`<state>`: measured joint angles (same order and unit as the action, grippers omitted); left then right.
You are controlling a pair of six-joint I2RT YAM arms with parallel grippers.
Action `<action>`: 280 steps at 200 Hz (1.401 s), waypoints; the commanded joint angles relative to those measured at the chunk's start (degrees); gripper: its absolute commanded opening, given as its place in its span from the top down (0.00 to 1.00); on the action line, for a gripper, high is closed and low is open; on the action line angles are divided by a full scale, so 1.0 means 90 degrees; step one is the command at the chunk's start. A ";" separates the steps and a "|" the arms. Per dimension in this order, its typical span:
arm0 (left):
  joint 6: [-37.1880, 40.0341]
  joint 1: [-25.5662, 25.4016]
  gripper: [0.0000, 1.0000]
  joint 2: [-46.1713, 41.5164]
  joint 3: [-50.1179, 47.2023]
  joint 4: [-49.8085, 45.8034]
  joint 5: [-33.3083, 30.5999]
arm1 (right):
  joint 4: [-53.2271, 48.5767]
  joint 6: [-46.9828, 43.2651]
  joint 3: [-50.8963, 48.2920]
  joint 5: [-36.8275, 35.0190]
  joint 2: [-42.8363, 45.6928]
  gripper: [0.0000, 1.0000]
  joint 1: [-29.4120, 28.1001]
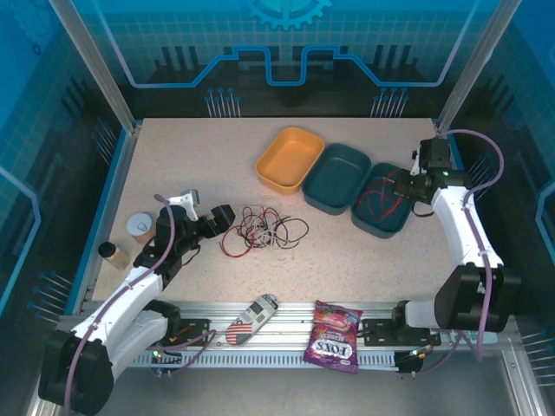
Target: Untangle the cables
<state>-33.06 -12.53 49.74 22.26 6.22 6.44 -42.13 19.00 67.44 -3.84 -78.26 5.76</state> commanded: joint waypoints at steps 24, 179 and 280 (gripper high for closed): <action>0.0079 0.0026 0.01 -0.0110 0.0126 -0.0118 0.0008 | 0.0274 -0.0209 0.0043 0.0011 -0.0627 0.99 0.0104; 0.0086 0.0026 0.01 -0.0165 0.0223 -0.0210 0.0047 | 0.0638 -0.0305 0.0382 0.0300 -0.2502 0.99 0.0042; 0.0088 0.0027 0.01 -0.0138 0.0270 -0.0231 0.0047 | 0.0416 -0.0325 0.0282 0.0091 -0.1899 0.56 -0.0003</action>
<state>-33.06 -12.53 49.01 22.46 4.75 6.46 -36.80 16.10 70.19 -2.46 -99.57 5.78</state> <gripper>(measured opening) 0.993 0.409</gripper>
